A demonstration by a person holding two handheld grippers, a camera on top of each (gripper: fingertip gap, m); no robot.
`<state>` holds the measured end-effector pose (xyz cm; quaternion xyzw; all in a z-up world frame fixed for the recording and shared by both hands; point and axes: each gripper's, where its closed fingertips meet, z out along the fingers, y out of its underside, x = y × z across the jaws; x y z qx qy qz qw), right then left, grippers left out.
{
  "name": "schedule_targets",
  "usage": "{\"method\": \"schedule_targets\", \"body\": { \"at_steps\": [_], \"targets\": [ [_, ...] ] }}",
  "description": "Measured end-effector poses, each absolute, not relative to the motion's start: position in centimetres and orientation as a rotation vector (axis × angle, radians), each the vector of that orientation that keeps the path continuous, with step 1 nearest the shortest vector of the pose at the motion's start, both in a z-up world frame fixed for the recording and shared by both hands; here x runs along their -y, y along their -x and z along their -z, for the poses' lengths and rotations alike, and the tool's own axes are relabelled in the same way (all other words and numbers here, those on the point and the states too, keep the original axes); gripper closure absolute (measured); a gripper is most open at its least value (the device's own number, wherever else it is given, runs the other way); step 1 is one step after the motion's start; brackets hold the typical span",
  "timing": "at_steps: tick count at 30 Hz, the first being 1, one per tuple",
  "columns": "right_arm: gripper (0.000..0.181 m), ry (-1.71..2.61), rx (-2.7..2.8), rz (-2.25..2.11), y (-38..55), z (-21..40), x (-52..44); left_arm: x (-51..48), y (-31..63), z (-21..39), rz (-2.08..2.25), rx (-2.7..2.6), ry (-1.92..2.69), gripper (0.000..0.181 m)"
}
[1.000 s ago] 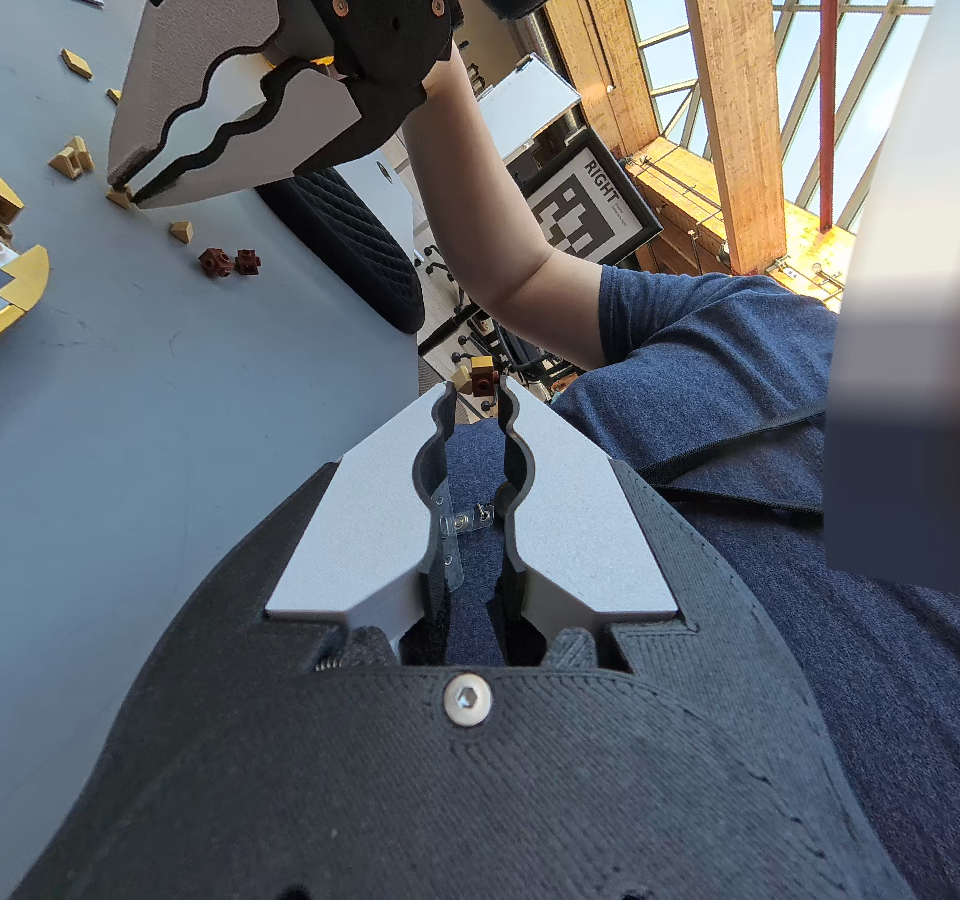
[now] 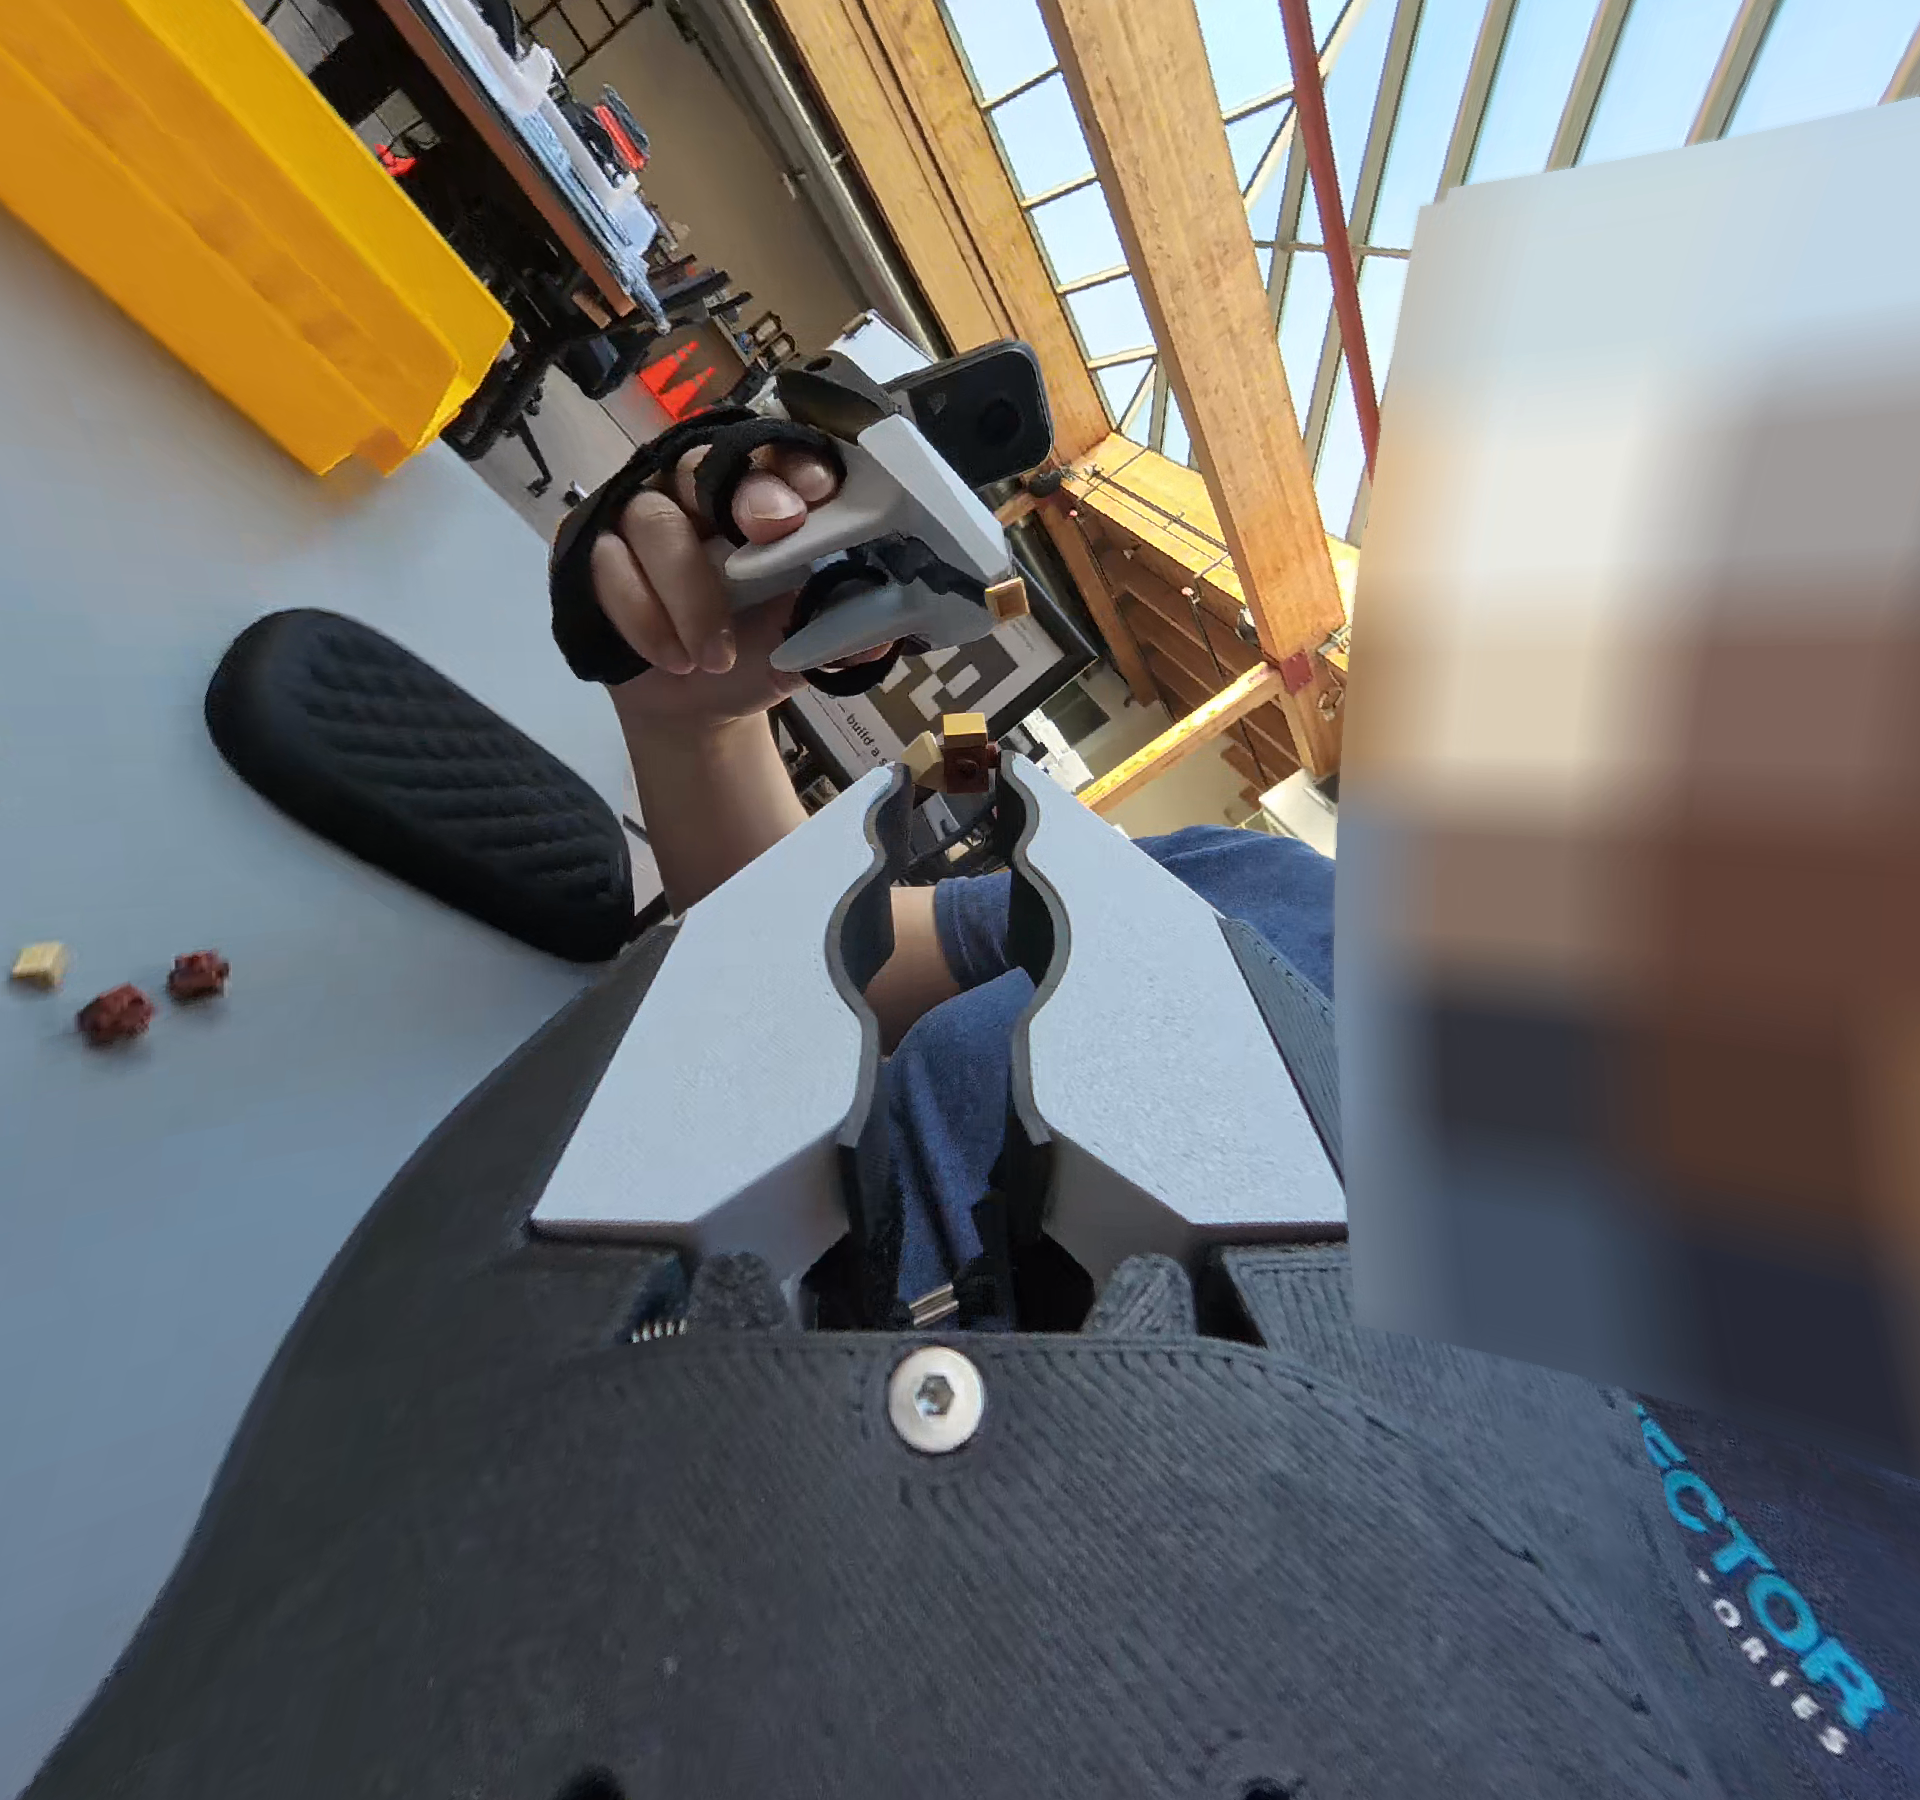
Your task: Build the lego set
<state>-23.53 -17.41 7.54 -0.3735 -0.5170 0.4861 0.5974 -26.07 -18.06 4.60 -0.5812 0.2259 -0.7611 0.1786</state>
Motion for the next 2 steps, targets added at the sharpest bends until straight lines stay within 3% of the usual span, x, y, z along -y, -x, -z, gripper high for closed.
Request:
{"method": "schedule_targets", "body": {
  "at_steps": [2],
  "targets": [
    [0.18, 0.788, 1.204, -1.061, 23.1, -10.6, 17.0, 17.1, 25.8, -7.2, 2.106, -0.707, 1.634, 0.167]
  ]
}}
